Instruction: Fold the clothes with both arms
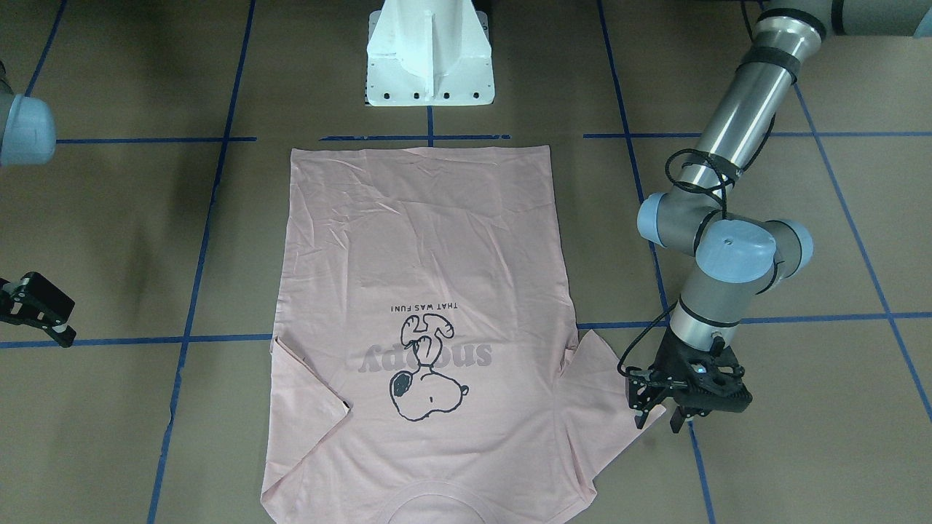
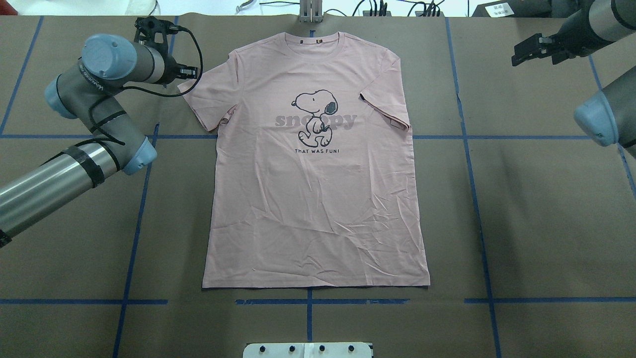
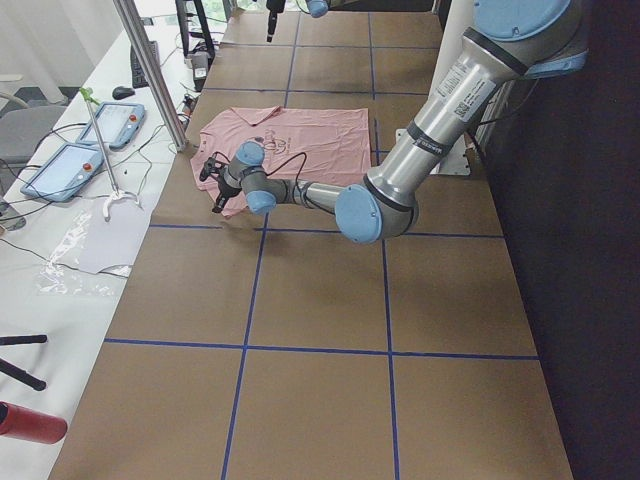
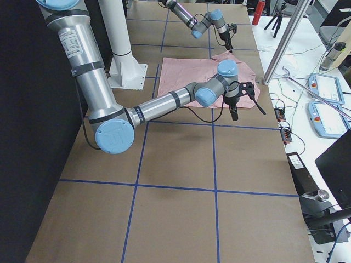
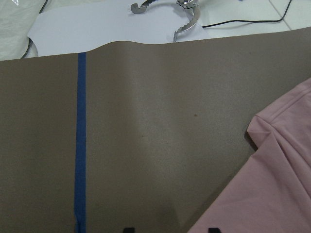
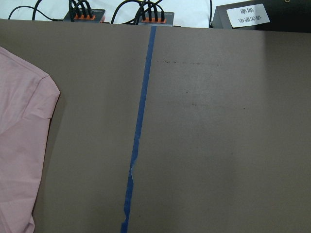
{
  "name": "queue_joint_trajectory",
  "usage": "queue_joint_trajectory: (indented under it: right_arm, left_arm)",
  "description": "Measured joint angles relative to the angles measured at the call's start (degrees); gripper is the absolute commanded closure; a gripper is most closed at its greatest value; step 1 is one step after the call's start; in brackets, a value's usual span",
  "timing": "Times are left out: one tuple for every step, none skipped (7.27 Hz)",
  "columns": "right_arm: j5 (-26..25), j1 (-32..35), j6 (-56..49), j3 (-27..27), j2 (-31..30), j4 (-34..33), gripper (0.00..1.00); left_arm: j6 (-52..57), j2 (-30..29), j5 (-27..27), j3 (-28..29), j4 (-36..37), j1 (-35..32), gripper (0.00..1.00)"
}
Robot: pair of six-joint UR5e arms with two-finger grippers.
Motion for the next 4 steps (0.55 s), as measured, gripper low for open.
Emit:
queue_joint_trajectory:
  right_arm:
    - [0.0,0.0,0.0,0.0,-0.1,0.0,0.00]
    - [-0.2,0.0,0.0,0.0,-0.2,0.0,0.00]
    - [-0.3,0.0,0.0,0.0,-0.2,0.0,0.00]
    - [-0.4,0.0,0.0,0.0,-0.2,0.0,0.00]
  left_arm:
    - [0.0,0.1,0.0,0.0,-0.1,0.1,0.43]
    - [0.0,0.2,0.0,0.0,-0.2,0.2,0.43]
    - [0.0,0.3,0.0,0.0,-0.2,0.3,0.44]
    - [0.1,0.5,0.0,0.0,-0.3,0.6,0.44]
